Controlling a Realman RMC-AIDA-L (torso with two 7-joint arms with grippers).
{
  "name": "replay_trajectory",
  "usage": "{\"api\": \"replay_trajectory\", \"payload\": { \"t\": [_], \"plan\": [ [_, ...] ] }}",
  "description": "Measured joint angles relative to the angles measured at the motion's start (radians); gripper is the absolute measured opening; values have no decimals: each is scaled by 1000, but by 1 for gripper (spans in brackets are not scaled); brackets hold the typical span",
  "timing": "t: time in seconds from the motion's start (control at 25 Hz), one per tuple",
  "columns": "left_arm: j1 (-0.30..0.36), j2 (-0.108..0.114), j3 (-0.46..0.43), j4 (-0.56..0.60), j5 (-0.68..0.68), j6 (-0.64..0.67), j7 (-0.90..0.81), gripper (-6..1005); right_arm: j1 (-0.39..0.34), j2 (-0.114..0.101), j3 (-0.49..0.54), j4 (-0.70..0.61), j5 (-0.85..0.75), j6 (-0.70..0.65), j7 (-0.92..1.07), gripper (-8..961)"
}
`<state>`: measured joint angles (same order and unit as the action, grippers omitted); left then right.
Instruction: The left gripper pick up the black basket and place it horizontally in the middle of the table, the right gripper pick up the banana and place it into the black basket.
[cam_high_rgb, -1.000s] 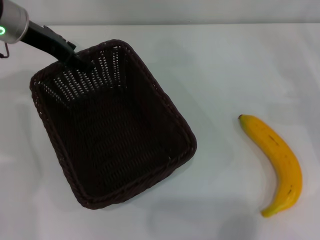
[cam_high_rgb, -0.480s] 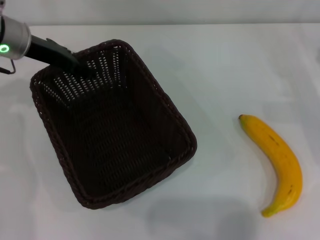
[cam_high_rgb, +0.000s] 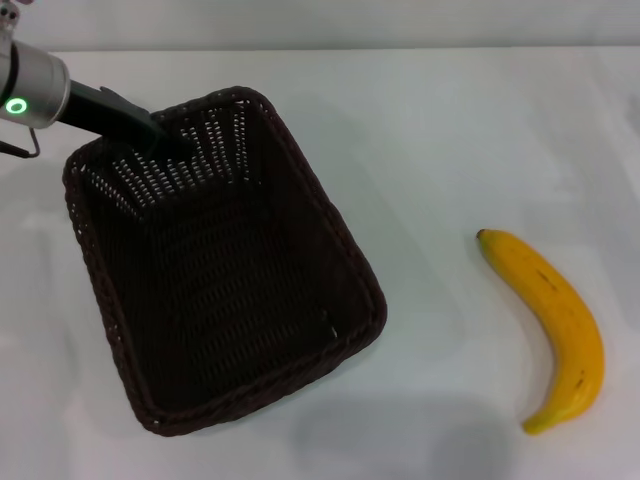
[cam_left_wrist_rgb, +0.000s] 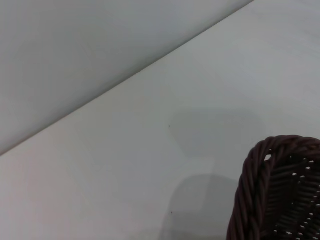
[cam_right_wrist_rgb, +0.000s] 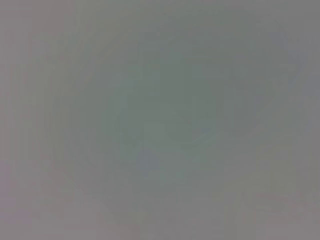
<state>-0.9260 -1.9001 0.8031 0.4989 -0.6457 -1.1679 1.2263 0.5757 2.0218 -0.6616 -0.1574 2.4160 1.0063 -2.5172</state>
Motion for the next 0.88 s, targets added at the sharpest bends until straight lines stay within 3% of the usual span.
{"api": "replay_trajectory", "payload": {
  "t": [0.2, 0.32, 0.6, 0.88],
  "plan": [
    [19, 5, -1, -1, -50, -19, -1, 392, 5, 0, -1, 0, 0, 1, 1, 842],
    [31, 19, -1, -1, -113, -56, -3, 330, 7, -1, -8, -2, 0, 1, 1, 842],
    [67, 60, -10, 0, -170, -106, -126, 312, 7, -2, -26, -10, 0, 2, 2, 842],
    [117, 69, -195, 10, -194, -152, -163, 288, 7, -5, -26, -10, 0, 0, 2, 842]
  ]
}}
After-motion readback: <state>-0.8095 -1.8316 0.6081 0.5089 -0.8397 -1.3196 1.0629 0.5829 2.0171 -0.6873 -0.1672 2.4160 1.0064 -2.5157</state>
